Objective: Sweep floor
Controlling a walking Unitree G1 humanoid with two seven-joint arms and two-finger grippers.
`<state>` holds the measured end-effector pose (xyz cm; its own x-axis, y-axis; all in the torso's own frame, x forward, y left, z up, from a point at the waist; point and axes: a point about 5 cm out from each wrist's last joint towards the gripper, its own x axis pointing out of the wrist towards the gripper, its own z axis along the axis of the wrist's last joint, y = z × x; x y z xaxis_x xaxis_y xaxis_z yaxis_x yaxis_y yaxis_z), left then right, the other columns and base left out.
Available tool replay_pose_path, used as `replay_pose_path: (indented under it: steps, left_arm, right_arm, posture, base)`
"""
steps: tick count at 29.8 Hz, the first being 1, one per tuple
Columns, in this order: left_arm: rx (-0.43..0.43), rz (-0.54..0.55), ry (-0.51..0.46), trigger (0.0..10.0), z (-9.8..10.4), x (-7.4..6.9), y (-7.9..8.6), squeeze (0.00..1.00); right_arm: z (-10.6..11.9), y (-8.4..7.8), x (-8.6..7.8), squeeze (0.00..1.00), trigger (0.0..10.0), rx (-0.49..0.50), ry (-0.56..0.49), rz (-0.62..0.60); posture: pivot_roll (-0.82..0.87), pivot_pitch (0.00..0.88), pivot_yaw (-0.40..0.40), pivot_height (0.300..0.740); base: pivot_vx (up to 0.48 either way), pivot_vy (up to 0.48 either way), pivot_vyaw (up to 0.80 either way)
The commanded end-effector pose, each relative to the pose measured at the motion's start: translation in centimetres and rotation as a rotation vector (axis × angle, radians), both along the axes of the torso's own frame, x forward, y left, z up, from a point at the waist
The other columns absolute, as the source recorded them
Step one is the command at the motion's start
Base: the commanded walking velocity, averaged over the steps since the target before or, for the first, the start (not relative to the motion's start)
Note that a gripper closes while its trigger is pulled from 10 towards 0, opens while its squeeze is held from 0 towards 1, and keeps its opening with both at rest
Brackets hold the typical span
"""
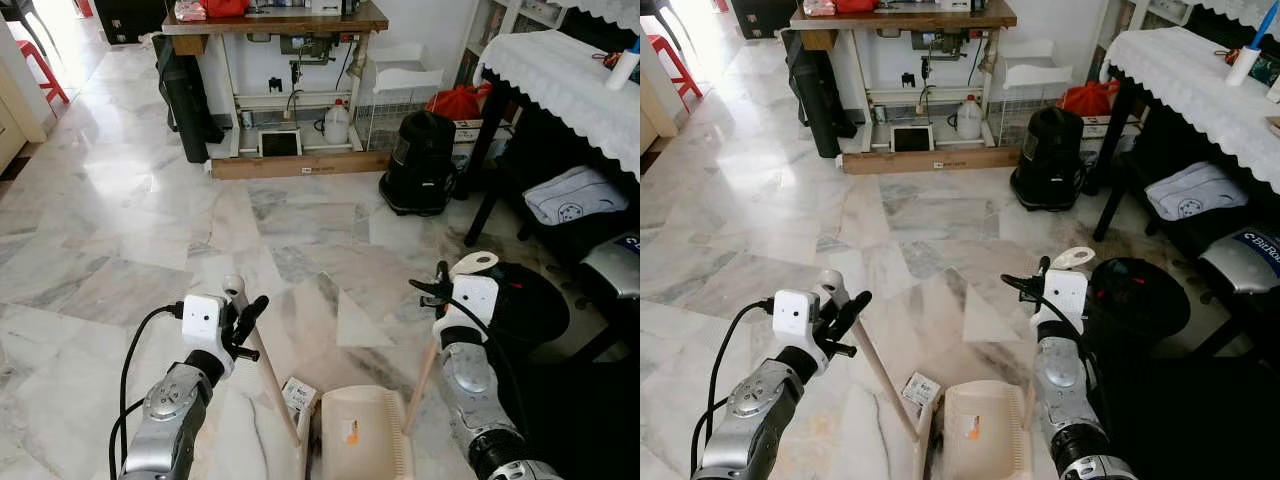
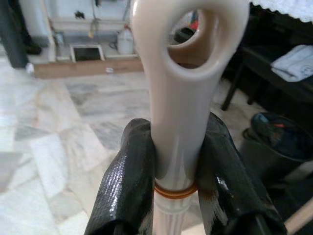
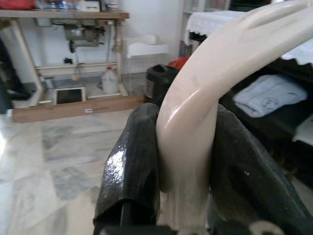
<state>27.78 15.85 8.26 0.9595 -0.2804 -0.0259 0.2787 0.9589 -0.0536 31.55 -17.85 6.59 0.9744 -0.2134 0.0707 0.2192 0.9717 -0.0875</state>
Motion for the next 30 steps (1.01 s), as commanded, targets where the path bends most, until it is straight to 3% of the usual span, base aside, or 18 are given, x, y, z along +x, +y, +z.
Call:
replay_pose_path:
  steps: [1, 6, 14, 30]
  left_arm:
    - [0.063, 0.042, -0.098, 10.0, 1.5, 0.7, 0.4, 0.00]
    - [0.146, 0.140, -0.176, 10.0, 2.4, 1.0, 1.6, 0.00]
    - [0.167, 0.226, -0.224, 10.0, 2.6, 0.9, 2.4, 0.00]
    - [0.155, 0.241, -0.224, 10.0, 2.3, 0.8, 2.3, 0.00]
  right_arm:
    - [0.7, -0.3, 0.2, 0.00, 10.0, -0.002, -0.033, -0.016]
    - [0.7, -0.2, 0.0, 0.00, 10.0, 0.000, -0.037, -0.021]
    - [0.4, -0.2, -0.2, 0.00, 10.0, -0.002, -0.033, -0.027]
    - [0.4, -0.6, -0.7, 0.00, 10.0, 0.013, -0.051, -0.051]
  posture:
    - [0.11, 0.064, -0.009, 0.740]
    - [0.11, 0.062, -0.007, 0.740]
    - [0.11, 0.037, -0.010, 0.740]
    - [0.12, 0.013, -0.012, 0.740]
  base:
    - [0.000, 0.000, 0.00]
    - [0.000, 0.000, 0.00]
    - [0.000, 0.000, 0.00]
    - [0.000, 0.000, -0.05]
